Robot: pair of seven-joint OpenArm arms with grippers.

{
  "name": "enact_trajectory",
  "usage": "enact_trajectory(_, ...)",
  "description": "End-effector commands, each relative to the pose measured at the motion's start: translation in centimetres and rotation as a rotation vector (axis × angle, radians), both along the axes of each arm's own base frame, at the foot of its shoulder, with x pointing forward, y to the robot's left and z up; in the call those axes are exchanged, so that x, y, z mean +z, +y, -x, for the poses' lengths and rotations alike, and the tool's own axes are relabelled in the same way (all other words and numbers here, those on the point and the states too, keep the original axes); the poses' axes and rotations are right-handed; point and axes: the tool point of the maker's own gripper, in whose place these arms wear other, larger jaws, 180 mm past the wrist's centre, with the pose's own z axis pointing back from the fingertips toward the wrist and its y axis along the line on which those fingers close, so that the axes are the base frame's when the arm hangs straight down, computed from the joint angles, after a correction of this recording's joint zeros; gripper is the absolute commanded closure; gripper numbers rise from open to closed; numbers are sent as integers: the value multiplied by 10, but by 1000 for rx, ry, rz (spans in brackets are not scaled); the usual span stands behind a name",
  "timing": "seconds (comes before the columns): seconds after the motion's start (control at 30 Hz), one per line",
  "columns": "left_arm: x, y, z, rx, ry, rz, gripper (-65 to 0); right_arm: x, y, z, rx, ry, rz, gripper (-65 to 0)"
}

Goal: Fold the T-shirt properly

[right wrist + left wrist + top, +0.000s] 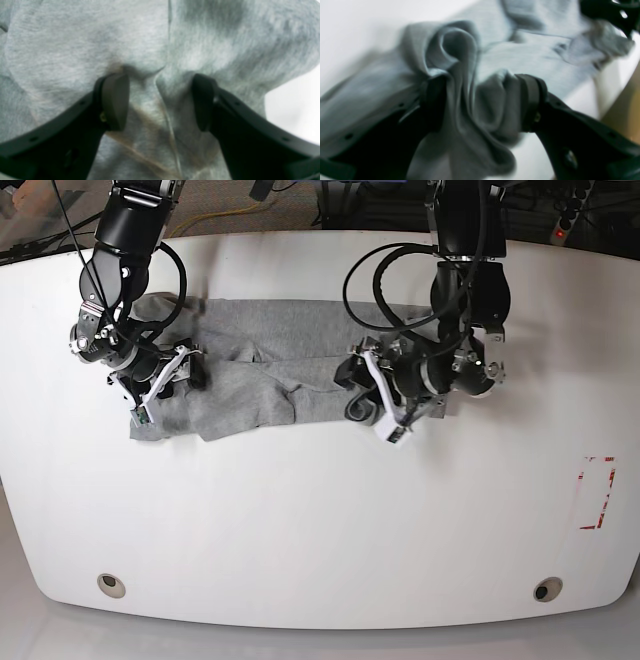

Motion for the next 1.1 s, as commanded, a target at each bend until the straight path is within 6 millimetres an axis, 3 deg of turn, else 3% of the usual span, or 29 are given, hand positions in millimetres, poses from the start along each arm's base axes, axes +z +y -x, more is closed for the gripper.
enact_trajectory(0.0,43,-33,-6,-92,-140,40,-381,-10,-4,11,16,69,41,-385)
enact_trajectory(0.13,76,-64,13,-235,-255,6,-381,-8,-4,8,18,62,41,-385)
enact_trajectory(0.23,87,-57,8,-218,-315,-36,-381,-7,-4,6,18,59,42,-385)
enact_trajectory(0.33,82,-33,-3,-159,-325,-112,-381,-5,-6,5,13,54,39,-385)
enact_trajectory(0.43,75,5,-15,-76,-317,-185,-379,7,-9,1,15,34,63,-387)
enact_trajectory(0.6,54,88,-18,126,-242,-257,-379,44,-9,-12,5,-43,99,-393)
enact_trajectory(0.73,44,133,-15,264,-202,-266,-378,62,-32,-13,-80,-59,70,-395)
enact_trajectory(0.87,35,153,-9,344,-202,-239,-350,76,-61,-13,-208,-79,-24,-395)
enact_trajectory(1.0,26,153,-3,346,-195,-226,-181,78,-106,-4,-325,-49,-96,-439)
enact_trajectory(1.07,21,149,-1,347,-178,-212,-108,75,-117,-1,-357,-43,-139,-469)
